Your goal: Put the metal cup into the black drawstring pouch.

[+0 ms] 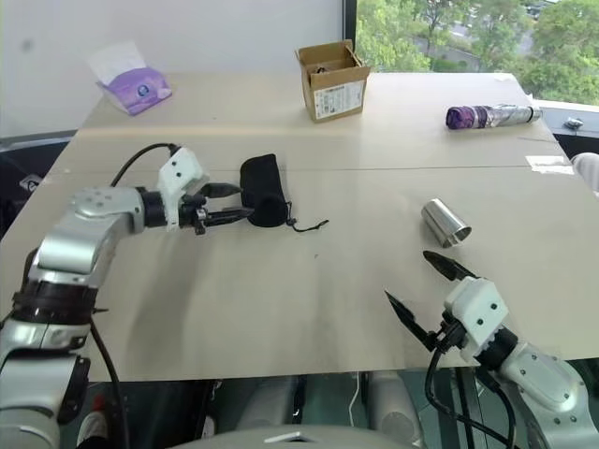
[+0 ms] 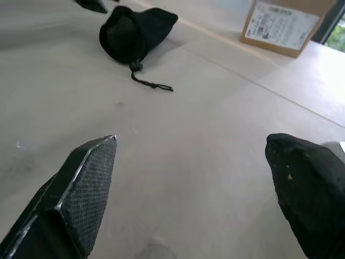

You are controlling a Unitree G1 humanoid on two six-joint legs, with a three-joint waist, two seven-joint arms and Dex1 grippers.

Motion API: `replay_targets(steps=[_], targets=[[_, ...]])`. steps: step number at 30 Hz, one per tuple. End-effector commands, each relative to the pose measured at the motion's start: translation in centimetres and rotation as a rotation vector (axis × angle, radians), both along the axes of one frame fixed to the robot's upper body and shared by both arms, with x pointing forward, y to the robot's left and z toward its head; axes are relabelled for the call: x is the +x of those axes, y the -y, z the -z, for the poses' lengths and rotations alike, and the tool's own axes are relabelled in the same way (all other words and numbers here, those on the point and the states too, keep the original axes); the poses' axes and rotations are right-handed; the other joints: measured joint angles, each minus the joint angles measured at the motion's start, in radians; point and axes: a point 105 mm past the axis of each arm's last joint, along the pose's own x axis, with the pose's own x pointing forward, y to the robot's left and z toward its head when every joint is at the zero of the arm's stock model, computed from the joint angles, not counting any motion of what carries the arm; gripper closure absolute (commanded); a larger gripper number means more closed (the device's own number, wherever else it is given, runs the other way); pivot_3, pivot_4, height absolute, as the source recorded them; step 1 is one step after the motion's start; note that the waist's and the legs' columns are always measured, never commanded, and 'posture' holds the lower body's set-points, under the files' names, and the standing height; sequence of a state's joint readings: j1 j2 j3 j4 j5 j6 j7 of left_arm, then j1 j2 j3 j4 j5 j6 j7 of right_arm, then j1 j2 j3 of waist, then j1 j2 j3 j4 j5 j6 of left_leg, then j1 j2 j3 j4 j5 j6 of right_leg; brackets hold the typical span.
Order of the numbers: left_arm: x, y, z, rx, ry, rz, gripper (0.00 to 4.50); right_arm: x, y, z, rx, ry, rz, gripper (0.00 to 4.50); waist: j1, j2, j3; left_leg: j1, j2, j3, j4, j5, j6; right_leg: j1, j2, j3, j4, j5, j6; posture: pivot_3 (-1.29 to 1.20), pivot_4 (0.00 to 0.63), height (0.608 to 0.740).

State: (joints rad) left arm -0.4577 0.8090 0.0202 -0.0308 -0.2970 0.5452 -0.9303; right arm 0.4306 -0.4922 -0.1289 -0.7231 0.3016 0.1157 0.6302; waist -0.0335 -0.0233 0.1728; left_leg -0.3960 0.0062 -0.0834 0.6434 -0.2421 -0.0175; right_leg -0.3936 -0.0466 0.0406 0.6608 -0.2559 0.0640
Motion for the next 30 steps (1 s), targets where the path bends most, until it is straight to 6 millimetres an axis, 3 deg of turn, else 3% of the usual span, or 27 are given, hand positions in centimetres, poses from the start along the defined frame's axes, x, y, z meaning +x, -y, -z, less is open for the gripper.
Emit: replay_targets(steps=[1, 18, 22, 23, 25, 30], targets=[[-0.2, 0.4, -1.1, -0.020, 0.103, -0.112, 1.85, 0.3, -0.5, -0.7, 0.014, 0.025, -0.034, 0.00, 0.009, -0.001, 0.000, 0.001, 0.000, 0.000, 0.002, 0.000, 0.000, 0.002, 0.000, 0.000, 0.000, 0.000, 0.000, 0.00, 0.150, 0.740], [1.4, 4.3, -0.8, -0.021, 0.196, -0.141, 1.85, 0.7, -0.6, -0.9, 0.001, 0.041, -0.017, 0.00, 0.021, -0.002, -0.001, 0.003, -0.002, -0.002, 0.006, 0.000, 0.000, 0.007, 0.000, -0.001, 0.000, 0.000, 0.000, 0.00, 0.150, 0.740], [2.1, 4.5, -0.5, 0.003, 0.206, -0.148, 2.89, 0.9, -0.4, -1.0, 0.005, 0.047, 0.024, 0.00, 0.021, -0.002, -0.001, 0.003, -0.002, -0.002, 0.006, 0.000, 0.000, 0.007, 0.000, -0.001, 0.000, 0.000, 0.000, 0.00, 0.150, 0.740], [2.2, 4.6, -0.6, -0.014, 0.197, -0.141, 3.58, 1.0, -0.2, -1.0, 0.007, 0.036, 0.050, 0.00, 0.021, -0.002, -0.001, 0.003, -0.002, -0.002, 0.006, 0.000, 0.000, 0.007, 0.000, 0.000, 0.000, 0.000, 0.000, 0.00, 0.150, 0.740], [2.4, 4.6, -0.9, -0.055, 0.164, -0.133, 4.46, 1.6, 0.4, -0.7, -0.016, 0.000, 0.120, 0.00, 0.021, -0.002, -0.001, 0.003, -0.002, -0.002, 0.006, 0.000, 0.000, 0.007, 0.000, -0.001, 0.000, 0.000, 0.000, 0.00, 0.150, 0.740], [3.3, 4.5, -2.1, -0.219, 0.019, -0.146, 4.46, 2.8, 1.9, -0.3, 0.051, -0.153, 0.289, 0.00, 0.021, -0.002, -0.001, 0.003, -0.002, -0.002, 0.006, 0.000, 0.000, 0.007, 0.000, -0.001, 0.000, 0.000, 0.000, 0.00, 0.150, 0.740]])
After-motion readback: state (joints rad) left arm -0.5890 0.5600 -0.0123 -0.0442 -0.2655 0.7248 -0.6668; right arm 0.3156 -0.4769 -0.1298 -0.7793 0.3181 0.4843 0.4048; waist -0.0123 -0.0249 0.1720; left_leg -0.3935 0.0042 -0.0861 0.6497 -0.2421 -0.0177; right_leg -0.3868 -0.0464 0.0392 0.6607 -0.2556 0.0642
